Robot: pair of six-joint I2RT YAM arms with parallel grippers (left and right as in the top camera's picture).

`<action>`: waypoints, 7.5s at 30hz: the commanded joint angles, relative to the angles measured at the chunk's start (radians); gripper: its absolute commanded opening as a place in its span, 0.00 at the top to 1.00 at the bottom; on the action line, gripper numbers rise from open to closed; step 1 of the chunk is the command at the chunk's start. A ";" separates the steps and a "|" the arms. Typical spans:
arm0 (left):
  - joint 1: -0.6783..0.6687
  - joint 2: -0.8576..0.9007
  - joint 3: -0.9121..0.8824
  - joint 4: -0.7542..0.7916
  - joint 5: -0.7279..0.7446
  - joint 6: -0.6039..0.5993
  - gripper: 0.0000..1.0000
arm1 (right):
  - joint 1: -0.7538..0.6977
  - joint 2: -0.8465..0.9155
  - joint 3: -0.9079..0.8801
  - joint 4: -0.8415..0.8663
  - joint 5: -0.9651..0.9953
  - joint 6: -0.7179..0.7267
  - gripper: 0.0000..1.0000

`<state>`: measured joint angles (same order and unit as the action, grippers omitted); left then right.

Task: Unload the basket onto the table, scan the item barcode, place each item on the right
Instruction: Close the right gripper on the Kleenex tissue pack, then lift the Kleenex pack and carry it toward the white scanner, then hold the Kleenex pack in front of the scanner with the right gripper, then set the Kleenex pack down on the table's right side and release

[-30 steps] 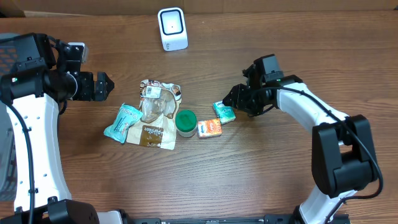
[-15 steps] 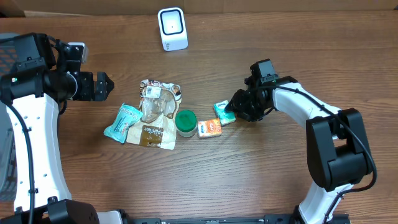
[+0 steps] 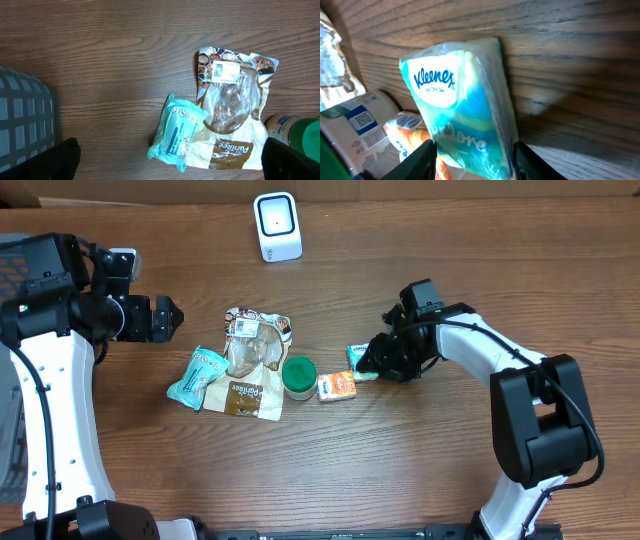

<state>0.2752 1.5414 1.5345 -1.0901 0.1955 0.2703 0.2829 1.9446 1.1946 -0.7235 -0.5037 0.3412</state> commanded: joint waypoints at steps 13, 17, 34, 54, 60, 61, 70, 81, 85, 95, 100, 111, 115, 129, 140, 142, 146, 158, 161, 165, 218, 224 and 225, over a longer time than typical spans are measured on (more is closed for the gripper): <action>-0.001 -0.006 0.027 0.002 0.011 0.014 0.01 | 0.018 0.001 -0.009 0.056 0.030 0.076 0.96; -0.001 -0.006 0.027 0.002 0.011 0.014 0.01 | -0.032 -0.061 -0.008 0.056 -0.182 -0.032 0.96; -0.001 -0.006 0.027 0.002 0.011 0.014 0.00 | -0.217 -0.269 -0.008 0.068 -1.025 -0.035 0.96; -0.001 -0.006 0.027 0.002 0.011 0.014 0.00 | -0.221 -0.269 -0.008 0.065 -1.066 0.145 0.96; -0.001 -0.006 0.027 0.002 0.011 0.014 0.00 | -0.221 -0.269 -0.008 0.068 -1.066 0.183 0.96; -0.001 -0.006 0.027 0.002 0.011 0.014 0.01 | -0.221 -0.269 -0.008 0.068 -1.066 0.183 0.96; -0.001 -0.006 0.027 0.002 0.011 0.014 0.00 | -0.211 -0.269 -0.008 0.140 -0.998 0.175 0.96; -0.001 -0.006 0.027 0.002 0.011 0.014 0.00 | -0.141 -0.269 -0.008 0.114 -0.636 0.122 0.96; -0.001 -0.006 0.027 0.002 0.011 0.014 0.01 | -0.138 -0.268 0.006 0.071 -0.476 0.105 0.96; -0.001 -0.006 0.027 0.002 0.011 0.014 0.00 | -0.040 -0.192 0.537 -0.413 0.148 0.024 0.96; -0.001 -0.006 0.027 0.002 0.011 0.014 0.00 | 0.044 -0.092 0.867 -0.514 0.377 0.032 0.96; -0.001 -0.006 0.027 0.002 0.011 0.014 0.00 | 0.227 0.214 1.228 -0.336 1.023 -0.183 0.96; -0.001 -0.006 0.027 0.002 0.011 0.014 0.00 | 0.276 0.315 1.228 -0.106 1.174 -0.408 0.96; -0.001 -0.006 0.027 0.002 0.011 0.014 0.00 | 0.317 0.653 1.226 0.491 1.175 -1.027 0.96; -0.001 -0.006 0.027 0.002 0.011 0.014 0.00 | 0.344 0.706 1.213 0.487 1.108 -1.076 0.96; -0.001 -0.006 0.027 0.002 0.011 0.014 0.00 | 0.344 0.706 1.213 0.487 1.108 -1.077 0.96; -0.001 -0.006 0.027 0.002 0.011 0.014 0.00 | 0.344 0.710 1.213 0.487 1.109 -1.084 0.96; -0.001 -0.006 0.027 0.002 0.011 0.014 0.01 | 0.344 0.710 1.213 0.510 1.112 -1.083 0.96; -0.001 -0.006 0.027 0.002 0.011 0.014 0.00 | 0.344 0.710 1.213 0.515 1.112 -1.083 0.96; -0.001 -0.006 0.027 0.002 0.011 0.014 0.00 | 0.344 0.699 1.213 0.504 1.110 -1.022 0.96; -0.001 -0.006 0.027 0.002 0.011 0.014 0.01 | -0.371 0.016 0.292 -0.396 0.308 -0.056 0.96; -0.001 -0.006 0.027 0.002 0.011 0.014 0.01 | -0.374 0.016 0.270 -0.376 0.323 -0.058 0.96; -0.001 -0.006 0.027 0.002 0.011 0.014 0.00 | -0.374 0.016 0.270 -0.376 0.324 -0.058 0.96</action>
<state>0.2752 1.5414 1.5364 -1.0878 0.1955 0.2703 -0.0956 1.9606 1.4685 -1.1088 -0.1696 0.2985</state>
